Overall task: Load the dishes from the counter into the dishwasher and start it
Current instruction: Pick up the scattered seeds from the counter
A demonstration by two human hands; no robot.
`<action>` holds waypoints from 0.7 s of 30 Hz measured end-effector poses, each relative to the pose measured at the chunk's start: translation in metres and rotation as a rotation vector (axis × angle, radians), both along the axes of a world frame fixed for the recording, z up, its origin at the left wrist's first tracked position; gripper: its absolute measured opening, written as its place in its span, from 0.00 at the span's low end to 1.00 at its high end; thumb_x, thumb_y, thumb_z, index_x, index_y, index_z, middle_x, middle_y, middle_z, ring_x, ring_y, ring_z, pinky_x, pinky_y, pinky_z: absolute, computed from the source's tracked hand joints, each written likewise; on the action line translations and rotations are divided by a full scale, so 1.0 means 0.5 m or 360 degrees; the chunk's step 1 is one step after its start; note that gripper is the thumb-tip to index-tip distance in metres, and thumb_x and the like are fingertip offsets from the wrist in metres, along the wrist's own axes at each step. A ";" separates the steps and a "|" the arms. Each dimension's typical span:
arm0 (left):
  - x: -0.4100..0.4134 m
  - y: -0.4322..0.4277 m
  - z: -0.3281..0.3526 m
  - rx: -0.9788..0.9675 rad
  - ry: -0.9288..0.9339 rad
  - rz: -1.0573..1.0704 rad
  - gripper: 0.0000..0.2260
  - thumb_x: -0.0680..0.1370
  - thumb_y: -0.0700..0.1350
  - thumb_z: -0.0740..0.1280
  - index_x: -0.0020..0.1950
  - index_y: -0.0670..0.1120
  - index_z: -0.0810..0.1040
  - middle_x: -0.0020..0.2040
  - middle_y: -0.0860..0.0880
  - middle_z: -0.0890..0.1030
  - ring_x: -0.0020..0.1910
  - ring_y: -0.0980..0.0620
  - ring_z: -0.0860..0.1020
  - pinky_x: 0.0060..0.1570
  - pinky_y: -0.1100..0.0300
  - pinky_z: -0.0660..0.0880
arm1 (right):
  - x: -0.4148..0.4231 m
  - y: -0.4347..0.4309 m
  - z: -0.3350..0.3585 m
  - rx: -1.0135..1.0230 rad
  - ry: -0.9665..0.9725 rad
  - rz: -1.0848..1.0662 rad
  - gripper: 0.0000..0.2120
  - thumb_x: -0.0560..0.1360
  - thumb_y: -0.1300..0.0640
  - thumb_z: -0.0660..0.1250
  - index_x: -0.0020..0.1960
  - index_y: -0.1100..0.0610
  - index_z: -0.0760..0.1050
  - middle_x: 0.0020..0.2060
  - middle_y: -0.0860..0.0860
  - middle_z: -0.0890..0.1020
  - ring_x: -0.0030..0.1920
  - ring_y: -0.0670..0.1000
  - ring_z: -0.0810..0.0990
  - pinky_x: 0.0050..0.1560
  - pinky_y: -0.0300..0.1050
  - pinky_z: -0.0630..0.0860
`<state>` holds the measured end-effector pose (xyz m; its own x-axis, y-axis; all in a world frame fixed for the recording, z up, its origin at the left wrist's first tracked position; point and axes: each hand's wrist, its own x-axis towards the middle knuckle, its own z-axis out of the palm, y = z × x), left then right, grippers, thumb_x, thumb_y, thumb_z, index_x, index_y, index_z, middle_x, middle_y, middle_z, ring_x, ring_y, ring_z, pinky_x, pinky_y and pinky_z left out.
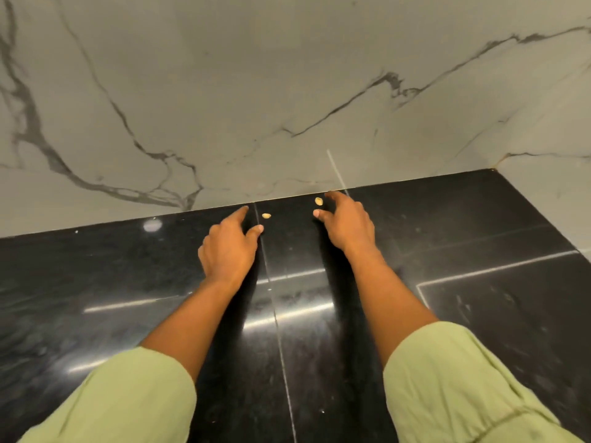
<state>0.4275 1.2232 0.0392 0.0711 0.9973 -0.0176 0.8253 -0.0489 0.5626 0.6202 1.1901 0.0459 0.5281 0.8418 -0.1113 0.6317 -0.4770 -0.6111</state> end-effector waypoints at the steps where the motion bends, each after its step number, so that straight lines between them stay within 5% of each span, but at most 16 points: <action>1: 0.000 0.012 0.001 -0.0006 0.0037 -0.0056 0.23 0.80 0.56 0.66 0.74 0.57 0.70 0.63 0.43 0.80 0.63 0.37 0.76 0.57 0.47 0.73 | -0.001 0.010 0.001 -0.0015 -0.0038 0.0021 0.22 0.78 0.47 0.66 0.70 0.48 0.70 0.64 0.55 0.77 0.63 0.60 0.75 0.56 0.51 0.70; 8: 0.026 0.069 -0.011 0.0090 0.0243 -0.0332 0.17 0.79 0.62 0.64 0.62 0.54 0.79 0.55 0.45 0.83 0.57 0.39 0.78 0.47 0.52 0.70 | -0.010 0.053 -0.009 -0.0012 -0.0245 -0.0004 0.18 0.79 0.47 0.65 0.67 0.51 0.72 0.59 0.57 0.79 0.59 0.61 0.77 0.48 0.49 0.69; 14: 0.047 0.087 -0.027 0.0077 -0.0006 -0.0225 0.15 0.76 0.60 0.70 0.59 0.56 0.82 0.55 0.50 0.84 0.57 0.44 0.79 0.52 0.53 0.72 | -0.006 0.071 -0.010 -0.0093 -0.0215 -0.0096 0.14 0.78 0.47 0.67 0.59 0.54 0.74 0.55 0.56 0.80 0.55 0.59 0.78 0.46 0.47 0.68; 21: 0.049 0.096 -0.027 0.0068 0.0033 -0.0258 0.13 0.77 0.59 0.69 0.48 0.50 0.80 0.45 0.49 0.83 0.48 0.45 0.80 0.43 0.55 0.68 | -0.019 0.077 -0.006 -0.0173 -0.0297 -0.0128 0.15 0.80 0.48 0.64 0.60 0.58 0.76 0.57 0.58 0.80 0.57 0.61 0.77 0.46 0.47 0.68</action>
<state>0.4518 1.2714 0.0254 0.2310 0.9727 0.0213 0.8161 -0.2056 0.5401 0.6104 1.2288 0.0427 0.6128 0.7847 -0.0935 0.6862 -0.5871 -0.4295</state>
